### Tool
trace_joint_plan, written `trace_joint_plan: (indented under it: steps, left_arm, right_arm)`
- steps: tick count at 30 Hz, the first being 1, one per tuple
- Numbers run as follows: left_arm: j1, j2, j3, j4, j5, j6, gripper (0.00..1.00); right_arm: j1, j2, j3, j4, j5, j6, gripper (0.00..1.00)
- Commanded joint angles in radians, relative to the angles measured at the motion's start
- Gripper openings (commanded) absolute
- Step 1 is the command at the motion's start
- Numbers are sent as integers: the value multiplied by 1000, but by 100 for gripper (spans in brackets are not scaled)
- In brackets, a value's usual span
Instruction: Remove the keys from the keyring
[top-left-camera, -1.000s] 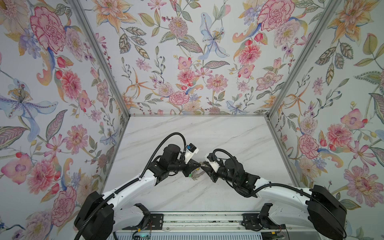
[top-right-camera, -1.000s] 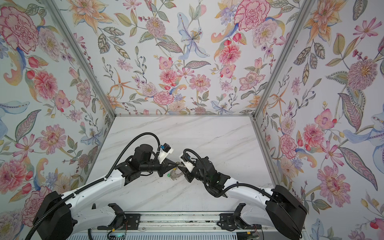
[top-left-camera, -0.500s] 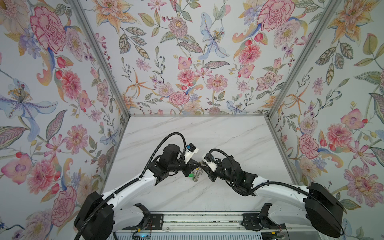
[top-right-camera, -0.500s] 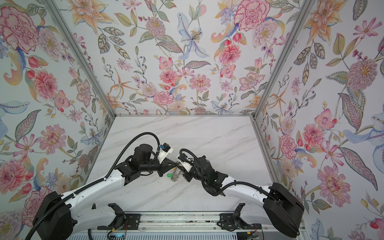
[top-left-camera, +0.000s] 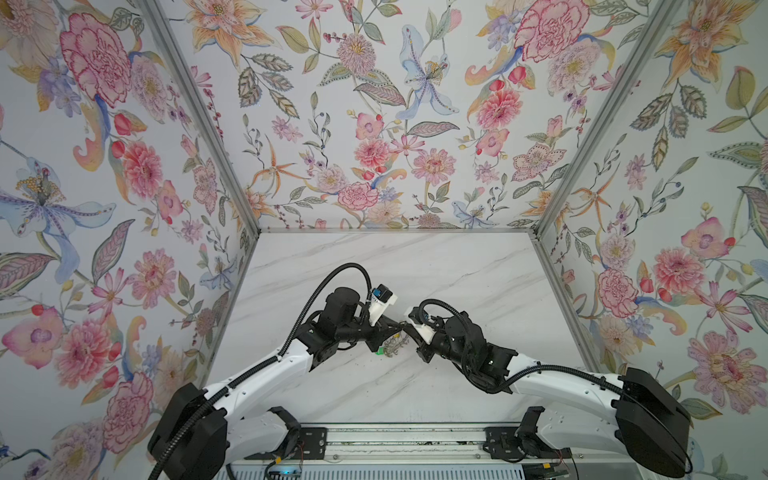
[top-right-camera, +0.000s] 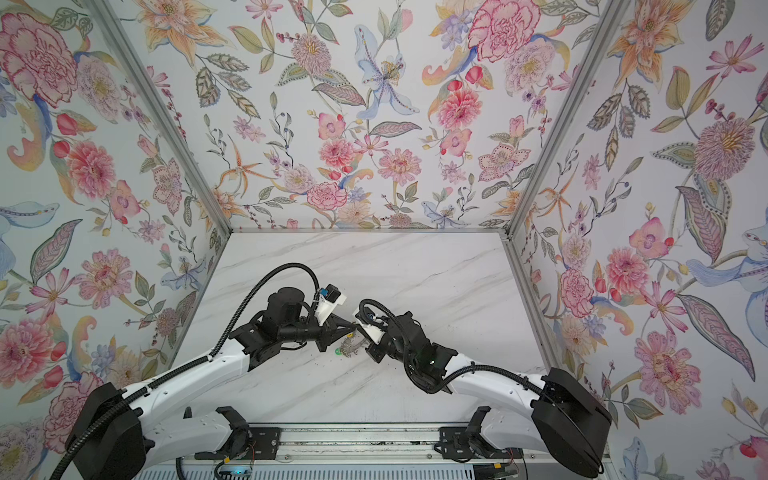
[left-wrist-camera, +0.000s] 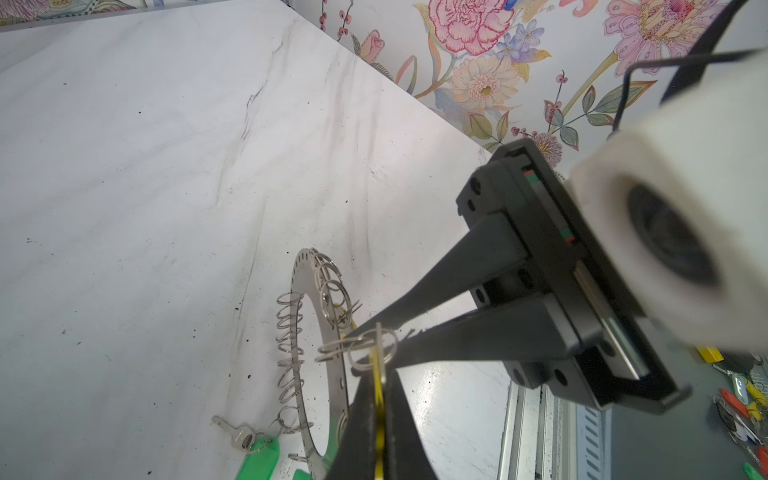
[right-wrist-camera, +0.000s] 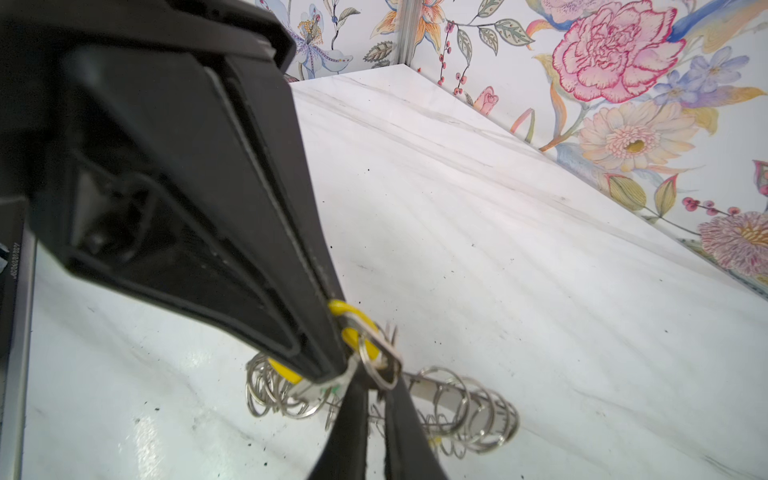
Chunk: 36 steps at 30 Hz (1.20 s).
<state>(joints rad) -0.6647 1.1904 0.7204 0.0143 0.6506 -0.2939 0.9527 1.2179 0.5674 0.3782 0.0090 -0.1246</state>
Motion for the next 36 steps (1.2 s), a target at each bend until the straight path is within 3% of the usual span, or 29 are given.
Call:
trace_joint_plan:
  steps: [1,6,16,20,25,33,36]
  left_arm:
    - [-3,-15,5,4,34,-8,0]
    - [-3,-15,6,7,29,-7,0]
    - [0,-38,-14,7,-22,-2,5]
    - [12,-53,-35,10,-71,-8,12]
    - [26,-83,-58,28,-110,-17,30]
    - [31,-138,-82,47,-141,-28,35]
    - [30,-152,-80,56,-134,-31,43]
  right_arm:
    - [6,-30,25,59,27,-21,8]
    - [6,-45,20,54,34,-27,1]
    - [14,-74,0,12,59,-20,0]
    - [24,-82,-1,-10,71,-26,0]
    - [47,-105,-3,-38,116,-63,0]
    - [73,-131,-5,-63,189,-126,0]
    - [91,-125,0,-65,224,-153,0]
